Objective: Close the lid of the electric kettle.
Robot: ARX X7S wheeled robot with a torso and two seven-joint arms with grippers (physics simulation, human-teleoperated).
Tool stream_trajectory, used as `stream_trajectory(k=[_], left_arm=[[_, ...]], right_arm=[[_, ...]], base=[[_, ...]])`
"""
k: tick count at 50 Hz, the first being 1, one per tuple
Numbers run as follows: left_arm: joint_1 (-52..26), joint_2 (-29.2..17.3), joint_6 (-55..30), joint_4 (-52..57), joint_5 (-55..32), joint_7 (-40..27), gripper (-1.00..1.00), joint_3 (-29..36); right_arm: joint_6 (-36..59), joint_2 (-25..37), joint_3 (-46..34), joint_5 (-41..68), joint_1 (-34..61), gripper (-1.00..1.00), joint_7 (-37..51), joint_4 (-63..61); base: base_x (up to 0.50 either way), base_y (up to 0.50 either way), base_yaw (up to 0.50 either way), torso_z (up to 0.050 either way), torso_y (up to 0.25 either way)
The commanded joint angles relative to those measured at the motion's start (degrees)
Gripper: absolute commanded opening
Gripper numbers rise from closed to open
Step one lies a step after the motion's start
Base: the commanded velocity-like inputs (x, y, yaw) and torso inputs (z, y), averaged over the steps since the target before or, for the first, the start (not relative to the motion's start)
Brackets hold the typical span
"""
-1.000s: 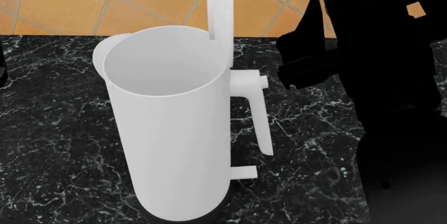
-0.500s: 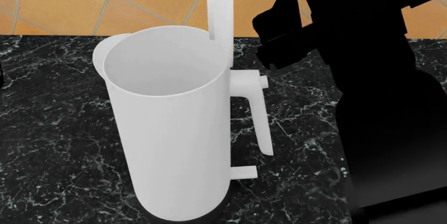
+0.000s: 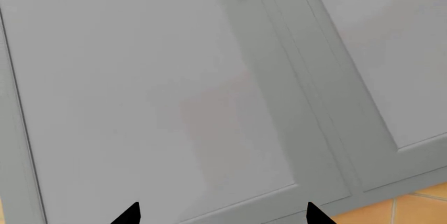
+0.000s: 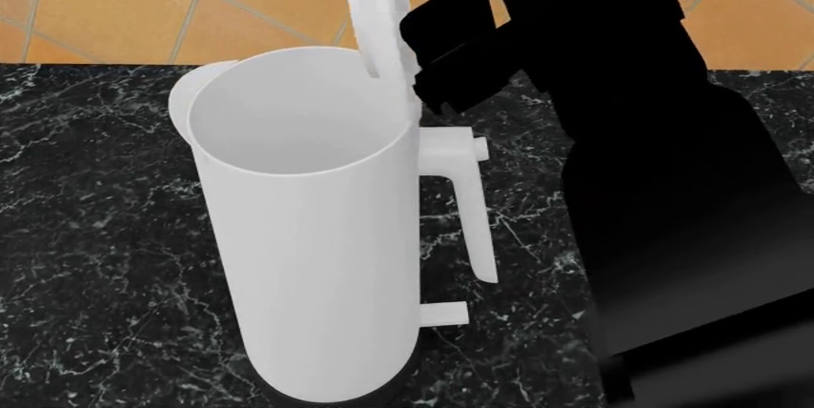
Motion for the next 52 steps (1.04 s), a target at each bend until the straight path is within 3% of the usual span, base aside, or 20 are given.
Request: stream_trajectory(k=[1, 24, 39, 49, 52], left_arm=[[1.2, 0.3, 2.0, 0.2, -0.9, 1.2, 1.0, -1.8], [0.7, -1.3, 0.6, 1.1, -6.9, -1.9, 1.0, -4.6], [1.0, -2.2, 1.8, 0.5, -8.7, -3.7, 1.0, -4.5], [2.3, -2.9, 3.4, -0.1, -9.4, -4.4, 1.0, -4.5], [2.1, -2.7, 2.8, 0.2, -10.0, -4.9, 1.0, -4.7]], right_arm=[[1.0, -1.9, -0.4, -0.8, 1.3, 1.0, -1.5, 0.1], [3.6, -3.3, -4.4, -0.3, 4.2, 1.0, -1.6, -2.4], [2.7, -2.6, -2.7, -0.4, 4.8, 1.0, -1.3, -1.4], [17.8, -1.3, 5.2, 2.4, 3.4, 1.0, -0.2, -20.2], [17.9, 1.5, 8.7, 13.8, 1.2, 1.0, 8.0, -22.5]], base=[[0.0, 0.0, 0.0, 0.0, 0.0], [0.0, 0.0, 0.0, 0.0, 0.0], [0.0, 0.0, 0.0, 0.0, 0.0], [0.0, 0.0, 0.0, 0.0, 0.0], [0.0, 0.0, 0.0, 0.0, 0.0]])
